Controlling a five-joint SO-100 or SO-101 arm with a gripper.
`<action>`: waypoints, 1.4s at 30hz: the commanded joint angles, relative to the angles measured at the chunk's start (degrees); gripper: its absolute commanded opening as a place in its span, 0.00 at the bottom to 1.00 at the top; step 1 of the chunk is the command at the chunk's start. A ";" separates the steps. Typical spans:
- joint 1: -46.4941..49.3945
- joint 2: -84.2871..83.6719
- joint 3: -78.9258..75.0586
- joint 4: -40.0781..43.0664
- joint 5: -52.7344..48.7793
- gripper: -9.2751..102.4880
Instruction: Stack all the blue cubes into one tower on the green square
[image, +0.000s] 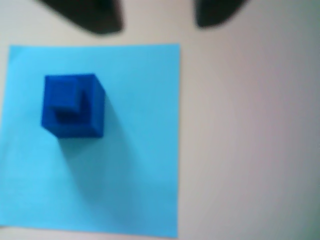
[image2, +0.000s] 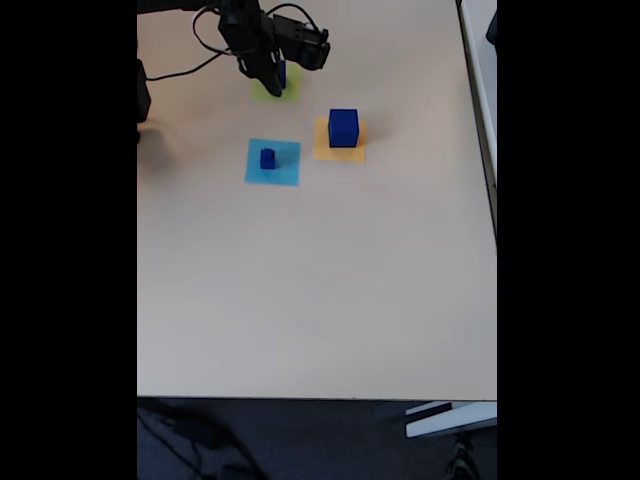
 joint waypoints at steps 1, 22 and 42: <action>0.18 0.09 -4.13 0.44 0.97 0.15; -0.26 -1.76 -6.24 4.31 5.45 0.23; 3.78 -3.87 0.79 -0.79 6.33 0.31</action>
